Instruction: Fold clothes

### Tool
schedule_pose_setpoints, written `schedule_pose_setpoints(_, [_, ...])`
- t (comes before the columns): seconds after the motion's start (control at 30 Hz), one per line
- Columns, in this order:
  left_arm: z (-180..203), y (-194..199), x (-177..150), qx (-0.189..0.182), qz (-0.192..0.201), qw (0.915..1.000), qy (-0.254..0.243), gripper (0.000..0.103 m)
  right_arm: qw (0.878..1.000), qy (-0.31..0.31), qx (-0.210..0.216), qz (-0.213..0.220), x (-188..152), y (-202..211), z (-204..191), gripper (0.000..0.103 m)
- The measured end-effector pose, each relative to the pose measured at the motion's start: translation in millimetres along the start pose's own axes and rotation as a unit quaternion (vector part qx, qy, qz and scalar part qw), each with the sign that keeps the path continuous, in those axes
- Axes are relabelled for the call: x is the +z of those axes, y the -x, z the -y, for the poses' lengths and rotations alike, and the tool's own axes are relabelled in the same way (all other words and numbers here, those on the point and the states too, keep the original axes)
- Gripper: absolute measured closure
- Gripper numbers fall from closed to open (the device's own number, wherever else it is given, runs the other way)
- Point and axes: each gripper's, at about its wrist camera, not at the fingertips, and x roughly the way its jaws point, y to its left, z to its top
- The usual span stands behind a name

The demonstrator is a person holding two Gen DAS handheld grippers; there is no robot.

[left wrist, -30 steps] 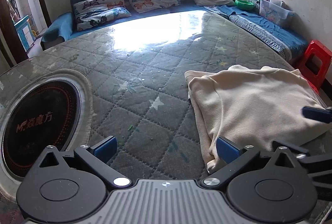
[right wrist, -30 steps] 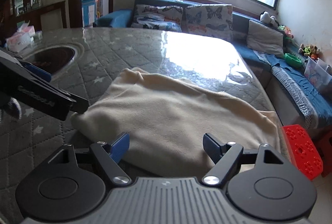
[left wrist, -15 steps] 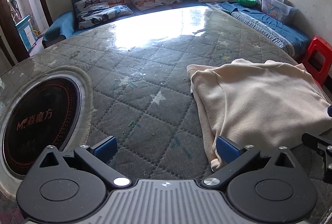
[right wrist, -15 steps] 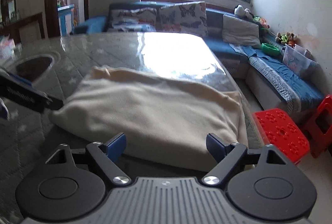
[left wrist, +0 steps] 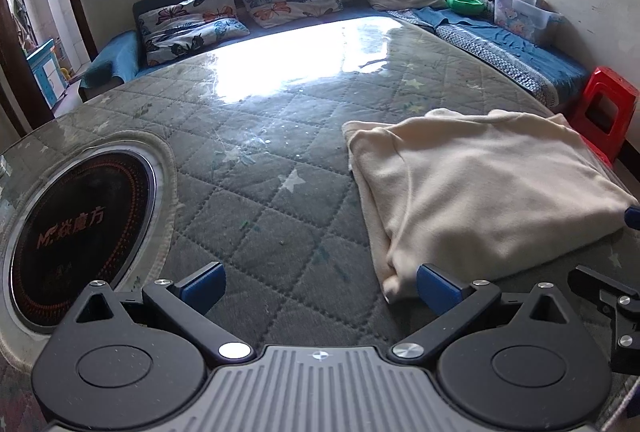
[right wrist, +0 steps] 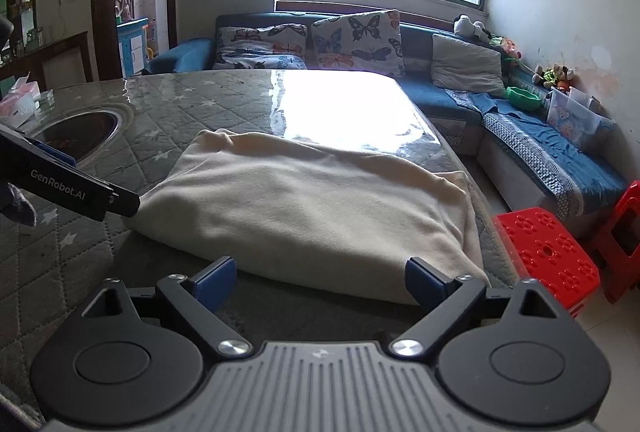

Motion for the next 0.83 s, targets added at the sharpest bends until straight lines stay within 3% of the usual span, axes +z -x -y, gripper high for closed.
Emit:
schedule_pose_setpoints(0.27, [3,12,-17,-0.012,0.001,0.9999,-0.001,0.000,1.000,-0.021,-0.004,0.007,-6,11,-7,0.000])
schedule_pose_setpoints(0.83, [8,32,-43,-0.031,0.007,0.9995,-0.002,0.000,0.999,-0.048,-0.024,0.004,-14,20,-19,0.000])
